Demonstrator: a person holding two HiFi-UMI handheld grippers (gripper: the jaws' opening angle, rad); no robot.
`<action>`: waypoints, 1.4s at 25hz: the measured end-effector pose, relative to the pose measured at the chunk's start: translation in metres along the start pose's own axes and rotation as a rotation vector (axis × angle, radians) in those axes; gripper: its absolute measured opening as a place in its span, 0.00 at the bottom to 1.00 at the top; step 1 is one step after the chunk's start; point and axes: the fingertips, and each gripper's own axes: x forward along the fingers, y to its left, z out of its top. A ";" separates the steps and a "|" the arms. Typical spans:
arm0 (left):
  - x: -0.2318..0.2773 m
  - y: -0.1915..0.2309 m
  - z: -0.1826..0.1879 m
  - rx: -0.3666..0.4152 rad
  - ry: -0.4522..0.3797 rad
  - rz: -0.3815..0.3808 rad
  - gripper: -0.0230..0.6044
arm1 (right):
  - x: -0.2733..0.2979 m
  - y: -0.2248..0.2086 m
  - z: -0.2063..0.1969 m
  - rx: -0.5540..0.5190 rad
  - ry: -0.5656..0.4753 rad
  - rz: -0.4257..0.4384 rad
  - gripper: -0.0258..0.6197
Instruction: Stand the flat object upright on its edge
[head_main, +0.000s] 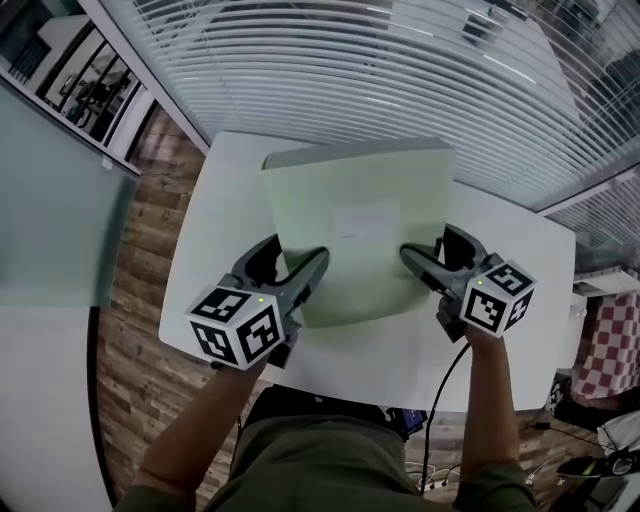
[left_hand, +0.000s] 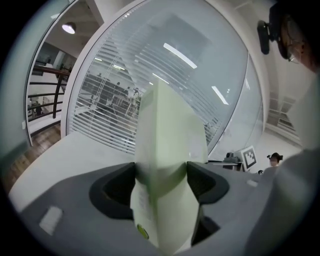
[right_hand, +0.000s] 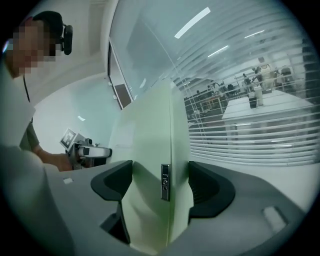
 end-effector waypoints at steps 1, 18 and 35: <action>0.001 -0.001 0.002 0.014 -0.002 -0.007 0.52 | -0.002 0.000 0.001 -0.005 -0.010 -0.011 0.58; 0.018 -0.006 0.034 0.261 -0.040 -0.133 0.53 | -0.013 0.002 0.010 -0.048 -0.106 -0.178 0.57; 0.024 0.006 0.043 0.389 -0.128 -0.242 0.54 | -0.007 0.015 0.013 -0.140 -0.163 -0.312 0.57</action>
